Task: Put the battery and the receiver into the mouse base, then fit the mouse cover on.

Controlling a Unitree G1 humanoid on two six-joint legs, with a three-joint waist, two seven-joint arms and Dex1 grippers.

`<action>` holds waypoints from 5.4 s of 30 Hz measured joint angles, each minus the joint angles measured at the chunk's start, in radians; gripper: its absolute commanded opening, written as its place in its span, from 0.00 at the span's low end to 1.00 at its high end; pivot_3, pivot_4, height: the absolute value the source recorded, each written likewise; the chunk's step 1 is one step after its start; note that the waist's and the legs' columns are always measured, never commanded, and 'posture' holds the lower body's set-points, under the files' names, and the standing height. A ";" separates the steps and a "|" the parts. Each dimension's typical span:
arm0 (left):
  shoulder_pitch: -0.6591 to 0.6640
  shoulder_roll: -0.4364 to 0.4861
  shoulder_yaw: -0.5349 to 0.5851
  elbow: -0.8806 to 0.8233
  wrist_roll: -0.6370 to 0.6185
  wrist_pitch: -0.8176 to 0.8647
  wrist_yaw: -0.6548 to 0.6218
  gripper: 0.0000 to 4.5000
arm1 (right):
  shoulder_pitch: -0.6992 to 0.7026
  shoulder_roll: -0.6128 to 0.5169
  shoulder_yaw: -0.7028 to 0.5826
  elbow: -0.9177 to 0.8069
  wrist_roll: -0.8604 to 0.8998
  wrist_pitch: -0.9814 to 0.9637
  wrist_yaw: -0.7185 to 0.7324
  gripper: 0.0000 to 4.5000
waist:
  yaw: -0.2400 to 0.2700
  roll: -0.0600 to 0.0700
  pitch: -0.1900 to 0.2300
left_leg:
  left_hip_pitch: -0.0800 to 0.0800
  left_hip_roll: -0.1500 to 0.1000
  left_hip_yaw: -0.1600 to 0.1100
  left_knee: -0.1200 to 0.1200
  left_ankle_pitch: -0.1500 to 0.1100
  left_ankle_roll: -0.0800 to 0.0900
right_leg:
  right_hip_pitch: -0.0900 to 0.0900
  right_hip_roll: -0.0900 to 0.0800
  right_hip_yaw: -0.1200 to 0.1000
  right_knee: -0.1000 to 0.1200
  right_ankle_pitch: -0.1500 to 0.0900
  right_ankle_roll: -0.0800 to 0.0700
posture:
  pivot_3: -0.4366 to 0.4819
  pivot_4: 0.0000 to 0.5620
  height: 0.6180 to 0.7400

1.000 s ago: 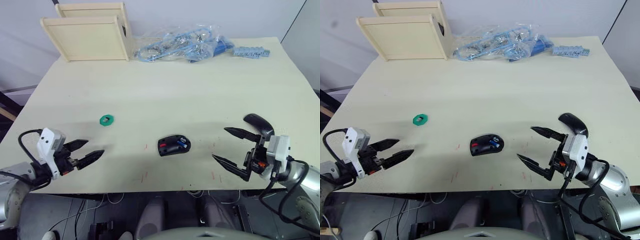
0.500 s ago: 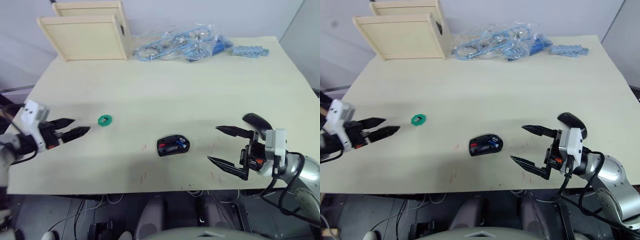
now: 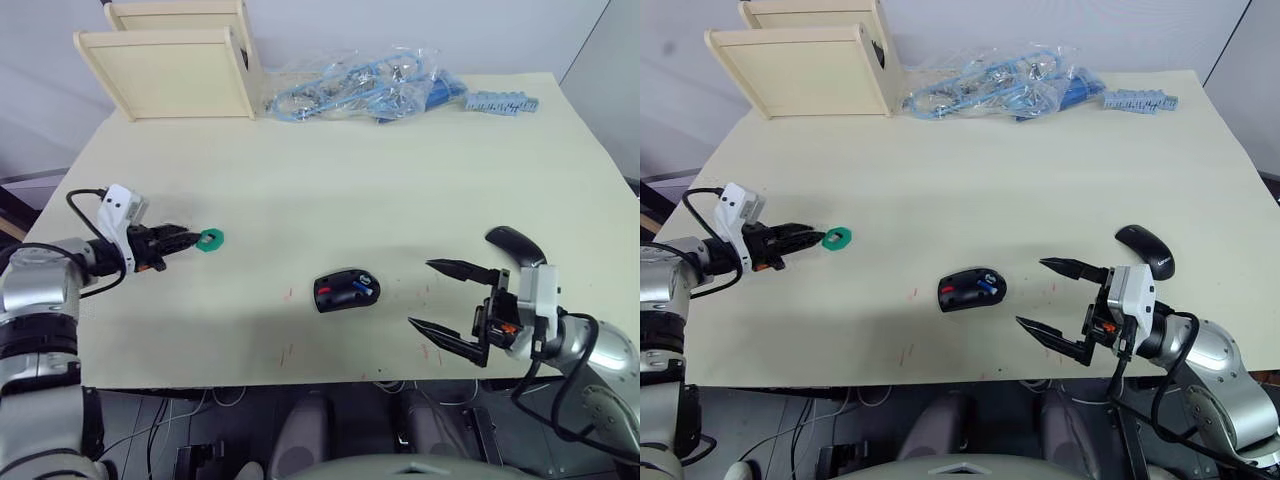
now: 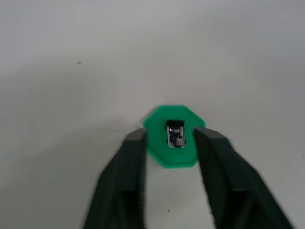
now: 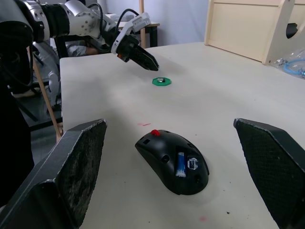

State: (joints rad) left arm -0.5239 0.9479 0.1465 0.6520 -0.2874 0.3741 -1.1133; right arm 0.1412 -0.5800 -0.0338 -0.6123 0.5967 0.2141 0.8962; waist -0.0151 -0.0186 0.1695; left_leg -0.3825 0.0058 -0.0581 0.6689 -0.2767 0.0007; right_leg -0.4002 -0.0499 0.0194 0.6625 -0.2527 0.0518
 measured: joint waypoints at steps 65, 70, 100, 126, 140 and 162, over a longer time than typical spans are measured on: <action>-0.103 -0.087 -0.040 0.225 0.177 -0.328 -0.019 0.01 | 0.016 0.035 0.027 -0.013 -0.026 -0.007 -0.052 1.00 | 0.000 -0.001 0.000 | 0.000 0.000 0.000 0.001 0.000 0.000 | 0.000 0.000 0.000 0.001 0.000 0.000 | 0.48 0.27 1.00; -0.102 -0.087 -0.040 0.226 0.179 -0.335 -0.026 0.01 | 0.016 0.035 0.027 -0.013 -0.026 -0.007 -0.052 1.00 | 0.000 -0.001 0.000 | 0.000 0.000 0.000 0.001 0.000 0.000 | 0.000 0.000 0.000 0.001 0.000 0.000 | 0.48 0.27 1.00; -0.071 -0.039 0.011 0.168 0.103 -0.191 -0.092 0.43 | -0.002 0.041 0.037 -0.001 -0.035 -0.007 -0.051 1.00 | 0.000 -0.001 0.000 | 0.000 0.000 0.000 0.001 0.000 0.000 | 0.000 0.000 0.000 0.002 0.000 0.000 | 0.48 0.27 1.00; 0.095 -0.052 0.036 -0.205 0.013 0.061 -0.003 0.43 | 0.004 0.043 0.038 -0.002 -0.035 -0.007 -0.054 1.00 | 0.001 -0.001 0.000 | 0.000 0.000 -0.001 0.001 0.000 0.000 | 0.000 0.000 0.000 0.002 0.000 0.000 | 0.48 0.27 1.00; 0.119 -0.064 0.035 -0.218 0.015 0.073 0.045 0.30 | 0.009 0.047 0.049 -0.009 -0.035 -0.007 -0.063 1.00 | 0.001 -0.001 0.000 | 0.000 0.000 -0.001 0.001 0.000 0.000 | 0.000 0.000 0.000 0.002 0.000 0.000 | 0.48 0.27 1.00; 0.115 -0.082 0.004 -0.226 0.030 0.065 0.093 0.30 | 0.019 0.047 0.049 -0.018 -0.034 -0.003 -0.074 1.00 | 0.001 -0.001 0.000 | 0.000 0.000 0.000 0.001 0.000 0.000 | 0.000 0.000 0.000 0.002 0.000 0.000 | 0.48 0.27 1.00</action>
State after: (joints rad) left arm -0.4087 0.8659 0.1503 0.4260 -0.2570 0.4395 -1.0204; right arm 0.1600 -0.5328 0.0147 -0.6302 0.5626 0.2108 0.8225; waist -0.0145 -0.0194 0.1691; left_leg -0.3824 0.0059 -0.0585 0.6699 -0.2767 0.0007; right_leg -0.4006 -0.0499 0.0198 0.6642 -0.2526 0.0517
